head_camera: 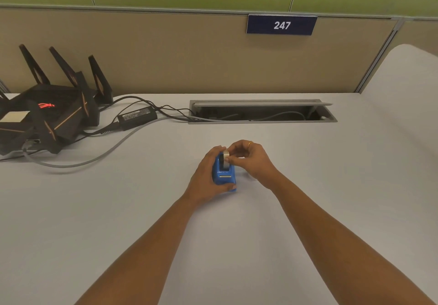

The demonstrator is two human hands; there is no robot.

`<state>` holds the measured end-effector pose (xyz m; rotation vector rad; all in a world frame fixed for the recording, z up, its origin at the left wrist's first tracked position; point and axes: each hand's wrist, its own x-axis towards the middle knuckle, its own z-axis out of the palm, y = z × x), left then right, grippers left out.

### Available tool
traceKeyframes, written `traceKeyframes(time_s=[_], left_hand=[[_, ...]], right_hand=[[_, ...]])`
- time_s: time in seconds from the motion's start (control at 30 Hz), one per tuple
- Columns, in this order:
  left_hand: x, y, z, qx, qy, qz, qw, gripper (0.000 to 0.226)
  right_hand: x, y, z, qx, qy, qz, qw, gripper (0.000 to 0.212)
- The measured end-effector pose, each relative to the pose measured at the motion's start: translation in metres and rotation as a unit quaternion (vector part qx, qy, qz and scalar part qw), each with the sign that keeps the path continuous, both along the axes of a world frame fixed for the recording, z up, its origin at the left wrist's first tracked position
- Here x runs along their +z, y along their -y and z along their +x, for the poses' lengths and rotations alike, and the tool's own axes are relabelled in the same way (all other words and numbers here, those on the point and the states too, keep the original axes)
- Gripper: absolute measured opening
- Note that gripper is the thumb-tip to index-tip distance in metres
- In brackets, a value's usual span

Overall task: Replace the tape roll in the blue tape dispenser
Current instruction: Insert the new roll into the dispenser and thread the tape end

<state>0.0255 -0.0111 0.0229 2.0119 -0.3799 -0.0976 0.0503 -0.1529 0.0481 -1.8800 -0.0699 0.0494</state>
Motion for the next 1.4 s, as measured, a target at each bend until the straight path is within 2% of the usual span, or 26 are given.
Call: traceKeyframes(time_s=[0.43,1.0,1.13,1.4], left_hand=[[0.0023,0.0009,-0.0023,-0.001,-0.008,-0.007,1.0,0.089],[0.0021,0.0006,-0.0024,0.002,-0.015,-0.011,1.0,0.09],[0.002,-0.0005,-0.0028,0.002,-0.012,-0.008,1.0,0.091],[0.0018,-0.0008,-0.0021,0.002,-0.009,-0.006,1.0,0.091]], right_hand=[[-0.003,-0.005,-0.0031,-0.027,-0.066,0.136,0.988,0.02],[-0.0071,-0.0043,-0.0032,-0.027,-0.094,0.194,0.976,0.014],[-0.0079,-0.0046,-0.0019,-0.022,-0.089,0.215,0.972,0.007],[-0.0084,-0.0027,-0.0004,-0.016,-0.067,0.184,0.981,0.013]])
